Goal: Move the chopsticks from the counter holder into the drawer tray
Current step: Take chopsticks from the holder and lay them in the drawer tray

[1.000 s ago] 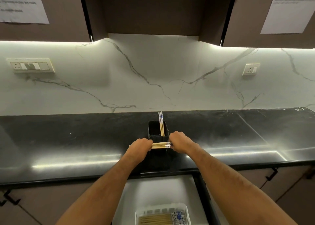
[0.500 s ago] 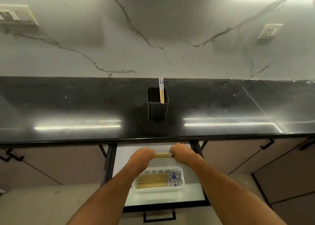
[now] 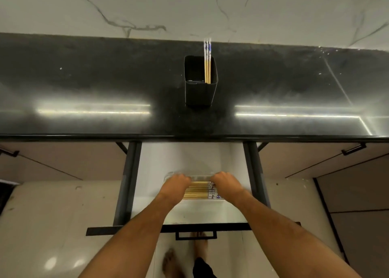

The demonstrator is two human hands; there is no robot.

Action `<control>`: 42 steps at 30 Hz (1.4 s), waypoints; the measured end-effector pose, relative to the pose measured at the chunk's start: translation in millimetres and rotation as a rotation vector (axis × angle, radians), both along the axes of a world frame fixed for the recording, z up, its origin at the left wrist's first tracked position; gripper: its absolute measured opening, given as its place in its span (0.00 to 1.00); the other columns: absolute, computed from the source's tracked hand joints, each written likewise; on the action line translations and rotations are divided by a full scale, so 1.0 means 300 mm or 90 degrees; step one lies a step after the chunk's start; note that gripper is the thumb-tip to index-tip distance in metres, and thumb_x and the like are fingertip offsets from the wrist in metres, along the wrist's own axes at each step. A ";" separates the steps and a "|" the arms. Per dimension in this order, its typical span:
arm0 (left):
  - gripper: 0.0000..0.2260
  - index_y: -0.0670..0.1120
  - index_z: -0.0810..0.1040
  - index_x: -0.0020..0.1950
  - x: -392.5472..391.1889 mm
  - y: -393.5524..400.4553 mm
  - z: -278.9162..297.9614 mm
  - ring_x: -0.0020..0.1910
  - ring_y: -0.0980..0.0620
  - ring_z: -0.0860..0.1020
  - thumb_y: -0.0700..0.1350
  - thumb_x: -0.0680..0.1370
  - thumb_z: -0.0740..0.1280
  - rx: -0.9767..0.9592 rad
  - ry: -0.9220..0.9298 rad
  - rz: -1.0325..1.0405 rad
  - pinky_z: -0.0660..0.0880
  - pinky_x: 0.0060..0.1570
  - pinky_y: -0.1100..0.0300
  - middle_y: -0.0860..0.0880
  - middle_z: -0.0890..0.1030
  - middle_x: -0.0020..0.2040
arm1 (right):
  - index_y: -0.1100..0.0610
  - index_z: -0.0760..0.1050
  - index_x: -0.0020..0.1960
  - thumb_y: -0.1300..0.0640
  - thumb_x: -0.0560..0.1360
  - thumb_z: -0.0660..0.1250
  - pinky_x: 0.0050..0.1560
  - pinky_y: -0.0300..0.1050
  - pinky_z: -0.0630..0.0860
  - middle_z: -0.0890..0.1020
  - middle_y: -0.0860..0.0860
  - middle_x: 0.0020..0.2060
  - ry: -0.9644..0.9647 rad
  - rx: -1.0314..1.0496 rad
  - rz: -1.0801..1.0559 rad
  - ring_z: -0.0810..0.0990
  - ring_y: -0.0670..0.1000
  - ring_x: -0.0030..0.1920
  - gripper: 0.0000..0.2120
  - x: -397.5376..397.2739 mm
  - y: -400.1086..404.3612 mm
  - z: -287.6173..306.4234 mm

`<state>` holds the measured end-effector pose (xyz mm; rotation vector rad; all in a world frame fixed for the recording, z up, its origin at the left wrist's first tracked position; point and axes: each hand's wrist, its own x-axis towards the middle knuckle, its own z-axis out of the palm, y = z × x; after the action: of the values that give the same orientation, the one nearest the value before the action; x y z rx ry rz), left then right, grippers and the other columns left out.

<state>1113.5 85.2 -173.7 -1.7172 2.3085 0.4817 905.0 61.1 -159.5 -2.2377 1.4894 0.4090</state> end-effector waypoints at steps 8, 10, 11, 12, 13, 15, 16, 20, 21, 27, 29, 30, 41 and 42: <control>0.14 0.44 0.81 0.58 -0.026 0.005 -0.073 0.53 0.42 0.83 0.31 0.79 0.63 0.078 0.020 0.029 0.81 0.54 0.48 0.43 0.84 0.55 | 0.55 0.82 0.61 0.67 0.78 0.66 0.57 0.50 0.82 0.85 0.55 0.56 0.011 -0.024 0.019 0.84 0.56 0.53 0.15 -0.020 0.021 -0.085; 0.11 0.43 0.82 0.57 -0.038 0.007 -0.080 0.52 0.41 0.83 0.33 0.80 0.63 0.100 0.023 0.035 0.81 0.54 0.47 0.42 0.84 0.54 | 0.56 0.82 0.61 0.65 0.79 0.66 0.56 0.49 0.82 0.85 0.55 0.54 0.012 -0.008 0.013 0.84 0.55 0.52 0.14 -0.027 0.022 -0.093; 0.10 0.43 0.82 0.56 -0.044 0.008 -0.082 0.52 0.41 0.83 0.35 0.81 0.63 0.110 0.024 0.038 0.81 0.53 0.48 0.42 0.84 0.54 | 0.56 0.82 0.62 0.65 0.79 0.66 0.55 0.49 0.82 0.85 0.55 0.54 0.013 0.000 0.012 0.84 0.55 0.52 0.13 -0.028 0.022 -0.098; 0.09 0.43 0.83 0.55 -0.049 0.008 -0.086 0.51 0.41 0.84 0.36 0.81 0.64 0.117 0.025 0.042 0.81 0.54 0.48 0.42 0.85 0.54 | 0.56 0.82 0.62 0.64 0.79 0.66 0.55 0.49 0.82 0.85 0.55 0.54 0.017 0.006 0.013 0.84 0.55 0.52 0.13 -0.028 0.022 -0.103; 0.09 0.43 0.83 0.55 -0.054 0.010 -0.089 0.51 0.41 0.84 0.36 0.81 0.64 0.123 0.028 0.048 0.81 0.54 0.48 0.42 0.85 0.54 | 0.56 0.82 0.62 0.64 0.79 0.66 0.55 0.49 0.82 0.85 0.55 0.53 0.020 0.013 0.014 0.84 0.56 0.52 0.13 -0.026 0.022 -0.107; 0.10 0.42 0.84 0.56 -0.059 0.012 -0.093 0.52 0.42 0.84 0.37 0.80 0.65 0.127 0.029 0.056 0.81 0.56 0.49 0.42 0.85 0.55 | 0.56 0.82 0.61 0.65 0.79 0.65 0.54 0.49 0.82 0.85 0.55 0.53 0.020 0.026 0.015 0.84 0.56 0.52 0.14 -0.019 0.021 -0.117; 0.10 0.42 0.84 0.56 -0.060 0.012 -0.095 0.52 0.42 0.84 0.36 0.80 0.65 0.127 0.029 0.058 0.81 0.56 0.49 0.42 0.85 0.55 | 0.56 0.81 0.61 0.65 0.79 0.65 0.54 0.49 0.81 0.85 0.55 0.53 0.020 0.030 0.017 0.84 0.56 0.52 0.14 -0.017 0.020 -0.121; 0.11 0.42 0.83 0.57 -0.048 0.009 -0.098 0.53 0.42 0.83 0.35 0.80 0.63 0.110 0.045 0.061 0.81 0.55 0.49 0.42 0.84 0.56 | 0.56 0.81 0.62 0.65 0.79 0.66 0.55 0.48 0.81 0.85 0.55 0.54 0.019 0.025 0.015 0.84 0.56 0.53 0.13 -0.014 0.021 -0.135; 0.12 0.42 0.83 0.56 -0.043 0.009 -0.099 0.53 0.42 0.83 0.34 0.80 0.62 0.102 0.049 0.061 0.81 0.55 0.49 0.42 0.84 0.56 | 0.57 0.81 0.62 0.64 0.79 0.66 0.56 0.49 0.82 0.85 0.55 0.54 0.017 0.019 0.015 0.84 0.56 0.53 0.13 -0.014 0.021 -0.136; 0.11 0.43 0.83 0.52 -0.015 0.026 -0.103 0.50 0.45 0.83 0.33 0.79 0.63 0.067 0.063 0.076 0.80 0.52 0.53 0.44 0.84 0.54 | 0.57 0.81 0.62 0.63 0.80 0.67 0.57 0.50 0.83 0.85 0.55 0.55 0.020 -0.024 0.015 0.85 0.56 0.52 0.12 -0.017 0.024 -0.139; 0.11 0.43 0.83 0.52 -0.014 0.034 -0.105 0.50 0.44 0.83 0.32 0.79 0.63 0.066 0.059 0.082 0.81 0.52 0.53 0.44 0.84 0.53 | 0.57 0.81 0.63 0.62 0.80 0.68 0.58 0.50 0.83 0.85 0.56 0.55 0.020 -0.024 0.017 0.85 0.56 0.52 0.12 -0.016 0.029 -0.142; 0.11 0.43 0.83 0.52 -0.016 0.038 -0.106 0.50 0.44 0.83 0.32 0.79 0.63 0.069 0.057 0.085 0.81 0.51 0.53 0.44 0.84 0.52 | 0.57 0.81 0.63 0.61 0.80 0.68 0.58 0.50 0.83 0.85 0.56 0.55 0.022 -0.021 0.018 0.85 0.56 0.52 0.12 -0.016 0.032 -0.144; 0.08 0.46 0.83 0.56 0.013 0.063 -0.088 0.52 0.50 0.83 0.39 0.81 0.66 -0.054 0.208 0.202 0.81 0.53 0.58 0.49 0.84 0.57 | 0.57 0.81 0.57 0.60 0.81 0.68 0.55 0.45 0.83 0.83 0.53 0.52 -0.138 -0.069 -0.092 0.83 0.51 0.48 0.07 -0.023 0.039 -0.115; 0.07 0.46 0.83 0.56 0.021 0.066 -0.082 0.54 0.50 0.82 0.40 0.81 0.66 -0.100 0.241 0.219 0.81 0.56 0.57 0.49 0.84 0.58 | 0.57 0.81 0.55 0.59 0.81 0.68 0.54 0.45 0.83 0.83 0.53 0.50 -0.169 -0.093 -0.130 0.82 0.50 0.47 0.05 -0.032 0.040 -0.100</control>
<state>1120.0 105.1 -198.3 -2.2897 2.3472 0.7629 895.5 73.0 -189.5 -2.1184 1.6239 -0.0591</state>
